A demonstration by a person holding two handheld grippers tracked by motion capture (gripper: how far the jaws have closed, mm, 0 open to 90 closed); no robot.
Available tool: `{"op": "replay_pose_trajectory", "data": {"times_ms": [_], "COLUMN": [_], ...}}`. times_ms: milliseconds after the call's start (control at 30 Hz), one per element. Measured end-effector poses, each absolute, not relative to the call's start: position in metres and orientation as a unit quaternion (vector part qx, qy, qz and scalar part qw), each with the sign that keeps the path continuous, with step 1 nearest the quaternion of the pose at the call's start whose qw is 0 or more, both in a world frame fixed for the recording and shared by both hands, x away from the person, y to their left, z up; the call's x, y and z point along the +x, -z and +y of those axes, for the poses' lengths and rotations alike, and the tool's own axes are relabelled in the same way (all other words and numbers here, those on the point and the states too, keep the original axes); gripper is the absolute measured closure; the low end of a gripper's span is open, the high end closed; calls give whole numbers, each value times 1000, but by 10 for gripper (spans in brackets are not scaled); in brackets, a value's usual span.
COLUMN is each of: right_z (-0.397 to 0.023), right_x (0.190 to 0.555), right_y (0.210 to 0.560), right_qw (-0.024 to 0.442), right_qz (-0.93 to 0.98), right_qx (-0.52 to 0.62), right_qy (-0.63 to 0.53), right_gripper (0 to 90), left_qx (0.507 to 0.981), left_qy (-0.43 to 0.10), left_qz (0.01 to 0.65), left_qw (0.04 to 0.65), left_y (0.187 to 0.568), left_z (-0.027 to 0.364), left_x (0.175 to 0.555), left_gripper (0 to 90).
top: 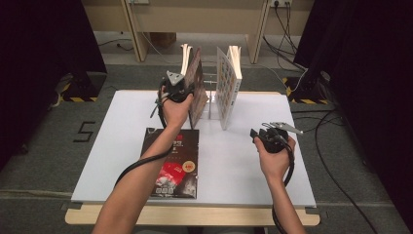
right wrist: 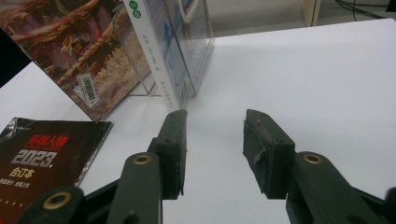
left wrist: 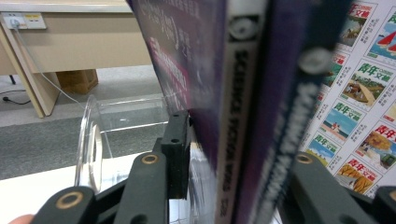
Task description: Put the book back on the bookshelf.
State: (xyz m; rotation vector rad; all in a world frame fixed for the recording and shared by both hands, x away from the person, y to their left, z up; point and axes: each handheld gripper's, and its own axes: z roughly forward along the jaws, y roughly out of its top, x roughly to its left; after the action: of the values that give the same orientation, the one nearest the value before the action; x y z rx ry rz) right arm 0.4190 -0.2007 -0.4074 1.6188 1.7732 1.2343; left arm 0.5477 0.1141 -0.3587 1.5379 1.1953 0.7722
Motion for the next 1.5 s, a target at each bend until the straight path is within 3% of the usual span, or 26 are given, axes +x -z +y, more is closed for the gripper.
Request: {"op": "replay_pose_trajectory", "data": {"times_ms": [233, 467, 1033, 1333, 1500], "right_z": [-200, -200, -204, -205, -202], "right_x": [420, 421, 422, 422, 421], "right_y": [410, 412, 412, 412, 413], "right_qw": [210, 202, 202, 205, 204], "right_qz": [642, 647, 648, 648, 652], "right_qx": [588, 588, 587, 587, 582], "right_qy": [-445, -441, -442, -440, -440], "right_gripper": [599, 602, 621, 626, 628], "left_qx": [632, 634, 626, 619, 618], "left_qy": [-294, -288, -322, -364, -371], "left_qz": [514, 527, 497, 464, 468], "left_qw": [500, 486, 508, 519, 511], "left_y": [360, 358, 355, 340, 352], "left_z": [114, 114, 102, 96, 94], "left_x": [559, 565, 572, 567, 572], "left_gripper": [653, 752, 761, 760, 759]}}
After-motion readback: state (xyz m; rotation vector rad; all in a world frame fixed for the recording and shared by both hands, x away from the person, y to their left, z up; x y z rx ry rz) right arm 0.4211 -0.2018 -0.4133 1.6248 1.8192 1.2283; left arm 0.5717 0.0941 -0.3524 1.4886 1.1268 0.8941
